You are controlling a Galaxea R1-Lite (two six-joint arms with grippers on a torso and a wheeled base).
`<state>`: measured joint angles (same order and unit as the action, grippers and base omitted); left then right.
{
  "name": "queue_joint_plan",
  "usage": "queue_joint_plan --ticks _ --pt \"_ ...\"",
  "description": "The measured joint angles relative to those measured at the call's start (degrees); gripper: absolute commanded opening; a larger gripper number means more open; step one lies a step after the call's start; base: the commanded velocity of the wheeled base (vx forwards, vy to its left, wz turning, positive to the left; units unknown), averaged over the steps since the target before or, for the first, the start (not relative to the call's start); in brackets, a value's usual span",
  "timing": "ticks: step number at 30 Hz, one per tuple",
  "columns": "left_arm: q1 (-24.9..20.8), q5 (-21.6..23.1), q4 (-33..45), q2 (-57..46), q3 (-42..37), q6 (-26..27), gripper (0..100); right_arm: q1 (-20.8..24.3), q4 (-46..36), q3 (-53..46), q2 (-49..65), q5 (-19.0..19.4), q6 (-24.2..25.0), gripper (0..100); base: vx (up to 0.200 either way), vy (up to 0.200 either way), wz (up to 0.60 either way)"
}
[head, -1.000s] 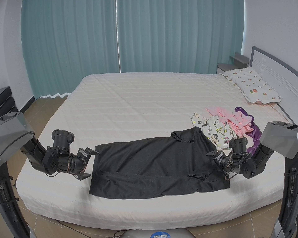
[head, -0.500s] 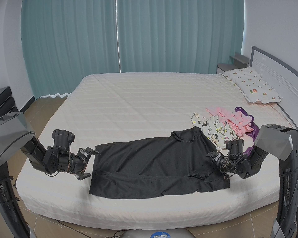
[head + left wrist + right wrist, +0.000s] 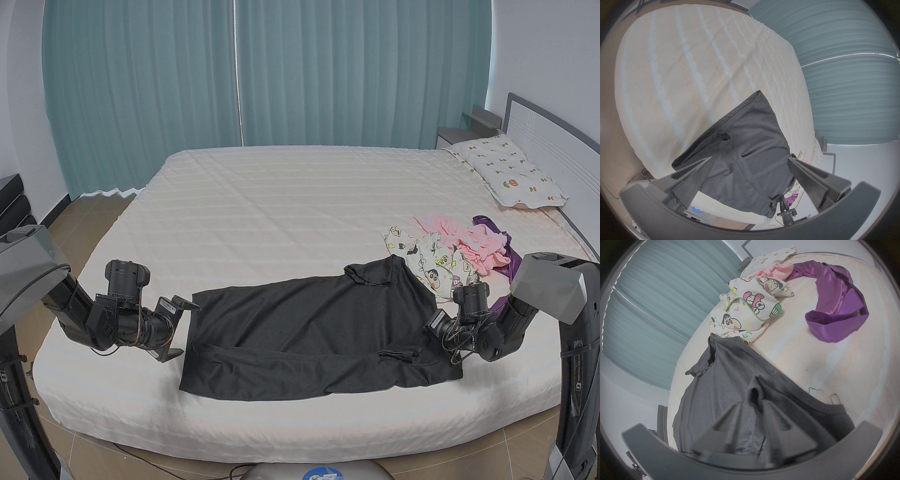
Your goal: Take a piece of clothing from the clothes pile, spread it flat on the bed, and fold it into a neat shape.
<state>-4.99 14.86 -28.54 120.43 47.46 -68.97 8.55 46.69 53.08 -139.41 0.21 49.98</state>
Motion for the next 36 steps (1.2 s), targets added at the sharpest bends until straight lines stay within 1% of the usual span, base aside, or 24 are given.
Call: queue_joint_plan --ticks 12,16,22,26,28,32,36 --pt "-0.02 -0.04 0.00 0.05 0.00 0.06 100 0.00 0.22 -5.27 5.16 0.72 0.11 0 0.000 0.000 0.00" --pt "-0.02 -0.06 -0.01 0.10 0.00 0.09 100 0.00 0.38 -7.06 7.74 1.93 0.38 0 0.000 0.000 0.00" --pt "-0.02 -0.09 0.00 0.16 0.00 0.11 100 0.05 0.11 -10.80 13.06 5.27 0.46 0 0.000 0.000 0.00" --pt "-0.02 -0.11 0.00 0.16 0.02 0.09 100 0.00 -0.05 -13.73 16.40 6.03 0.33 0 0.000 0.000 0.00" --pt "-0.02 -0.11 -0.01 0.16 0.02 0.09 100 0.07 -0.22 -15.35 17.75 6.14 -0.17 0 0.000 0.000 0.00" --pt "-0.02 -0.11 -0.01 0.16 0.00 0.09 100 0.11 -0.77 -17.34 19.35 6.17 -2.72 0 0.000 0.000 0.00" --pt "-0.02 -0.09 -0.01 0.16 0.00 0.09 100 0.21 -3.61 -18.68 20.46 6.22 -4.94 0 0.000 0.000 0.00"
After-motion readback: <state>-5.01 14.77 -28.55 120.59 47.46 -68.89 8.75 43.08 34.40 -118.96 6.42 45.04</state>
